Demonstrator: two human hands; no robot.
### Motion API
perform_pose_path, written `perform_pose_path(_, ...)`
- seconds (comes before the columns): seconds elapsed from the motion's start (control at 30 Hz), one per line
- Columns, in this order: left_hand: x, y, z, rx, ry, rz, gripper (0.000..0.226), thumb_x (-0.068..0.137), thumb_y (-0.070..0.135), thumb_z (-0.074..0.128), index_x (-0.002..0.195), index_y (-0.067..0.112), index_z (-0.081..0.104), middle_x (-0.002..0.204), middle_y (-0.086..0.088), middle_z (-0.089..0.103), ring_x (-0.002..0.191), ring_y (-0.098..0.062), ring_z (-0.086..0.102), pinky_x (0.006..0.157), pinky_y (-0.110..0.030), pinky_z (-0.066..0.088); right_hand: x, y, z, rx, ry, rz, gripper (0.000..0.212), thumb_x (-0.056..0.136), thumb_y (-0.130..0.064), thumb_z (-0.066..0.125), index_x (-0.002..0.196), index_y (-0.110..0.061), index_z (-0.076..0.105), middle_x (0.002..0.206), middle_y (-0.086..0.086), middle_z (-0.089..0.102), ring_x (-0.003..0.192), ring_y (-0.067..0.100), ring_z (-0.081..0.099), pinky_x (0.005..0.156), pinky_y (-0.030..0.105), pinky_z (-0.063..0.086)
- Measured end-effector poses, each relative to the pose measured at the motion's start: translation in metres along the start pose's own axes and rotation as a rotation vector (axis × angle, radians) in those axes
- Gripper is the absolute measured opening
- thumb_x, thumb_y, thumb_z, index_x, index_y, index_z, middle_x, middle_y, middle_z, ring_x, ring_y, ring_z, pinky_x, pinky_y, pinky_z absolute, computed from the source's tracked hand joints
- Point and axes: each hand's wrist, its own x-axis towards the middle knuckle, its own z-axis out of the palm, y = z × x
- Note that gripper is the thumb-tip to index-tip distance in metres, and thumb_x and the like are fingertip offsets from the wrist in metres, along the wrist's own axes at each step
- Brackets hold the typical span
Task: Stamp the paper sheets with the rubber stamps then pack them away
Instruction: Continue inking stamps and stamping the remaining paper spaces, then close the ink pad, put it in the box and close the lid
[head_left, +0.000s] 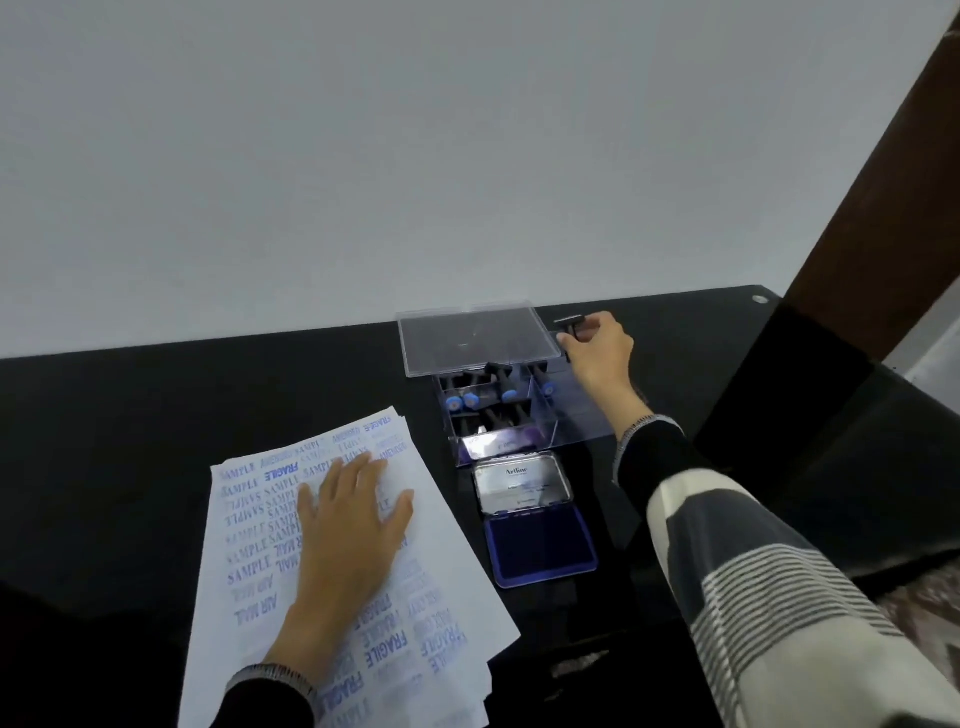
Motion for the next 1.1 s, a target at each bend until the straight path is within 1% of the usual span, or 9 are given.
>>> perform_pose_path(0.1,0.002,0.002,0.0,-0.011,0.014,-0.015,0.051,0.095,0.048,0.044,0.139,0.025,0.041,0.151,0.005,0.035,0.144,-0.019,0.023,0.118,-0.051,0.007,0.015,0.015,0.018,-0.187,-0.05,0.036,0.038,0.083,-0.016,0.07,0.113,-0.004,0.051,0.11,0.014,0.063,0.098,0.025,0.06,0.074,0.025,0.042)
perform_pose_path(0.23,0.003,0.0,0.001,-0.02,0.026,-0.018,0.048,0.093,0.048,0.045,0.136,0.025,0.045,0.149,0.005,0.038,0.143,-0.019,0.025,0.118,-0.052,0.009,0.022,0.018,0.03,-0.514,-0.115,0.087,0.046,0.08,-0.013,0.067,0.119,0.001,0.046,0.12,0.021,0.057,0.109,0.037,0.056,0.079,0.035,0.045)
perform_pose_path(0.5,0.001,0.001,0.0,-0.01,0.01,-0.018,0.051,0.094,0.051,0.042,0.138,0.026,0.043,0.15,0.006,0.036,0.144,-0.018,0.022,0.119,-0.05,0.007,0.023,0.006,0.036,-0.66,-0.133,0.123,0.038,0.084,-0.012,0.064,0.118,0.002,0.055,0.125,0.022,0.055,0.114,0.038,0.054,0.09,0.042,0.048)
perform_pose_path(0.63,0.001,-0.001,0.001,0.001,0.009,-0.01,0.053,0.094,0.05,0.043,0.14,0.023,0.043,0.15,0.005,0.036,0.144,-0.019,0.024,0.118,-0.05,0.007,0.007,0.002,0.03,-0.562,-0.124,0.064,0.02,0.086,-0.011,0.058,0.102,0.0,0.059,0.114,0.026,0.059,0.108,0.04,0.056,0.087,0.041,0.05)
perform_pose_path(0.7,0.001,-0.001,0.0,-0.012,0.028,-0.007,0.047,0.093,0.048,0.048,0.133,0.022,0.05,0.142,0.004,0.044,0.137,-0.02,0.034,0.117,-0.051,0.014,-0.007,-0.001,0.027,-0.444,-0.091,0.018,0.017,0.089,-0.015,0.054,0.093,-0.001,0.063,0.105,0.023,0.064,0.1,0.037,0.06,0.081,0.037,0.049)
perform_pose_path(0.8,0.002,0.002,-0.006,-0.015,0.071,0.01,0.035,0.093,0.044,0.051,0.12,0.022,0.057,0.127,0.004,0.053,0.12,-0.019,0.049,0.11,-0.045,0.031,-0.049,-0.019,0.023,-0.25,-0.057,-0.15,0.018,0.092,-0.01,0.052,0.097,-0.006,0.069,0.097,0.008,0.067,0.087,0.018,0.06,0.075,0.024,0.043)
perform_pose_path(0.9,0.001,0.003,-0.019,-0.048,0.017,0.016,0.032,0.099,0.034,0.045,0.126,0.02,0.056,0.134,0.004,0.053,0.123,-0.015,0.048,0.114,-0.037,0.024,-0.108,-0.041,0.023,-0.098,-0.019,-0.252,0.017,0.093,-0.009,0.054,0.102,-0.007,0.068,0.094,0.002,0.064,0.083,0.01,0.056,0.072,0.018,0.042)
perform_pose_path(1.0,-0.008,-0.007,-0.039,-0.14,0.085,-0.179,0.028,0.1,0.027,0.044,0.124,0.022,0.057,0.135,0.005,0.051,0.126,-0.016,0.046,0.116,-0.043,0.014,-0.159,-0.044,0.036,-0.05,-0.094,-0.292,0.014,0.092,-0.005,0.054,0.097,-0.006,0.067,0.092,0.007,0.065,0.084,0.018,0.059,0.072,0.027,0.047)
perform_pose_path(1.1,-0.024,-0.03,-0.057,-0.145,0.172,-0.504,0.034,0.095,0.026,0.05,0.128,0.021,0.053,0.145,-0.006,0.038,0.131,-0.029,0.036,0.111,-0.049,0.022,-0.194,-0.037,0.052,-0.189,-0.349,-0.217,0.013,0.093,-0.007,0.053,0.101,-0.001,0.06,0.101,0.014,0.062,0.094,0.027,0.059,0.072,0.028,0.042)
